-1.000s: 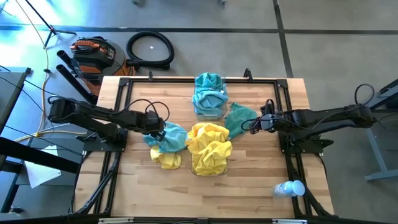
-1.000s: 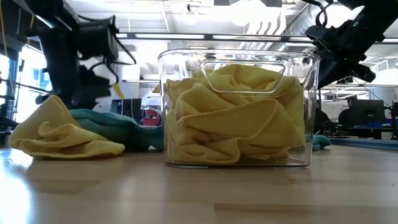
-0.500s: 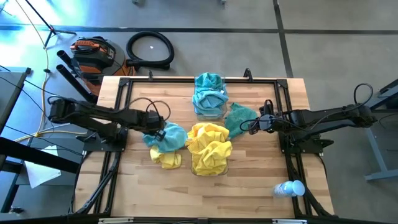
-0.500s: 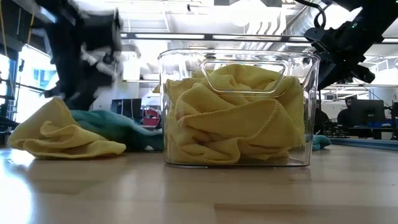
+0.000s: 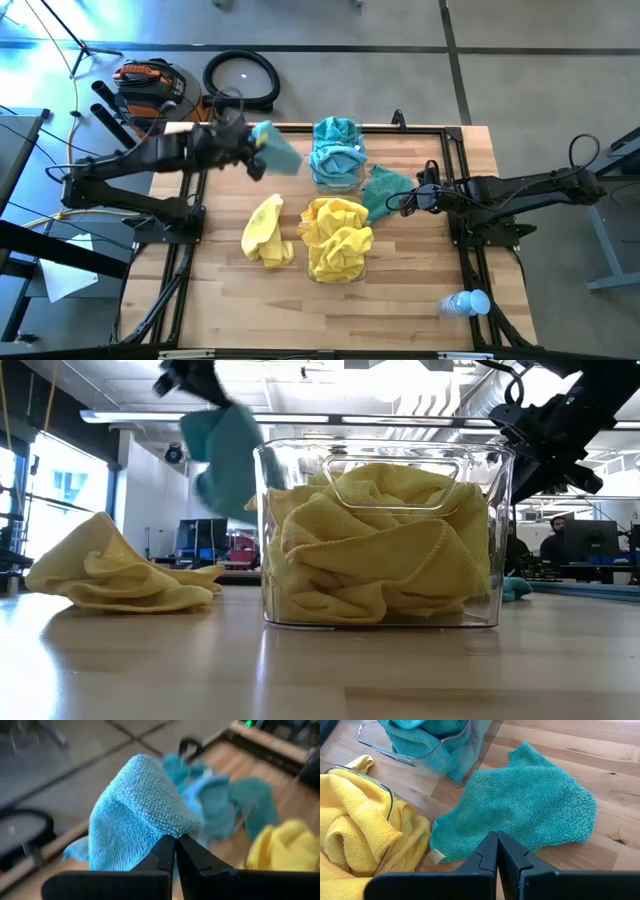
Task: Sort microfiber towel by color & place in baskets
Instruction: Put the blue towel into the top transparent bin
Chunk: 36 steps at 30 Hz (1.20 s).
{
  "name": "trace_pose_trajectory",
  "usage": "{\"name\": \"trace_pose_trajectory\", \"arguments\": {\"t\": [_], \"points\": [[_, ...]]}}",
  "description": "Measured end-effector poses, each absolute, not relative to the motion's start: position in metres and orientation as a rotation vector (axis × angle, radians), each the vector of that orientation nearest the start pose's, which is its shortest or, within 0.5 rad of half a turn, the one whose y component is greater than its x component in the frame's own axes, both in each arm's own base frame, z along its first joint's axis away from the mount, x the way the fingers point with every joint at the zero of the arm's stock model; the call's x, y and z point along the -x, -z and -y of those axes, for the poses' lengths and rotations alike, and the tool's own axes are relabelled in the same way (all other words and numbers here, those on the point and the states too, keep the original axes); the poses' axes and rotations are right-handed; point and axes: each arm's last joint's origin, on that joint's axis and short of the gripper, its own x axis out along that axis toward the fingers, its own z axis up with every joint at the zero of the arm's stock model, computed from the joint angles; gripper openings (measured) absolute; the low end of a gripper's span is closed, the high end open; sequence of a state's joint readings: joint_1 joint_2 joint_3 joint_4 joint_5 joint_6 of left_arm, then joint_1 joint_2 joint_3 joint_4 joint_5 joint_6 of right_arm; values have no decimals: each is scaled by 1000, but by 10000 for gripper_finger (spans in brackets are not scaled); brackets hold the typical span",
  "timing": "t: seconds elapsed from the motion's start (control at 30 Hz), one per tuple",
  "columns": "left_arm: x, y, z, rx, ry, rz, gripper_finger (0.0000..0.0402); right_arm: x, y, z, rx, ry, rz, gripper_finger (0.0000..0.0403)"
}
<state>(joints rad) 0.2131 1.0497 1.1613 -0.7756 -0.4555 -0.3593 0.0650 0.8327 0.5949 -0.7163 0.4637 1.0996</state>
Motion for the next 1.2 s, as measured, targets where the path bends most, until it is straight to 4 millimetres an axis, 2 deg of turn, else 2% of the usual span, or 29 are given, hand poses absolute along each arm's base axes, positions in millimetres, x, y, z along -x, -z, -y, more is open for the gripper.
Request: {"name": "trace_pose_trajectory", "arguments": {"t": [0.17,0.27,0.4,0.63,0.77,0.97,1.2], "points": [[-219,-389,-73,128,-680,-492,0,-150,-223,3,-775,823,-602,0],[-245,-391,-87,67,-646,-509,0,-150,-223,3,-783,824,-596,0],[-284,-385,-105,-7,-624,-561,0,-150,-224,3,-815,833,-579,0],[-346,-352,-128,-85,-520,-695,0,-150,-224,3,-849,847,-564,0],[-371,-331,-127,-48,-367,-730,0,-150,-224,3,-858,850,-560,0],[-392,-307,-111,30,-98,-762,0,-150,-224,3,-862,857,-554,0],[-407,-275,-112,44,-61,-848,0,-150,-224,5,-873,906,-504,0]]}}
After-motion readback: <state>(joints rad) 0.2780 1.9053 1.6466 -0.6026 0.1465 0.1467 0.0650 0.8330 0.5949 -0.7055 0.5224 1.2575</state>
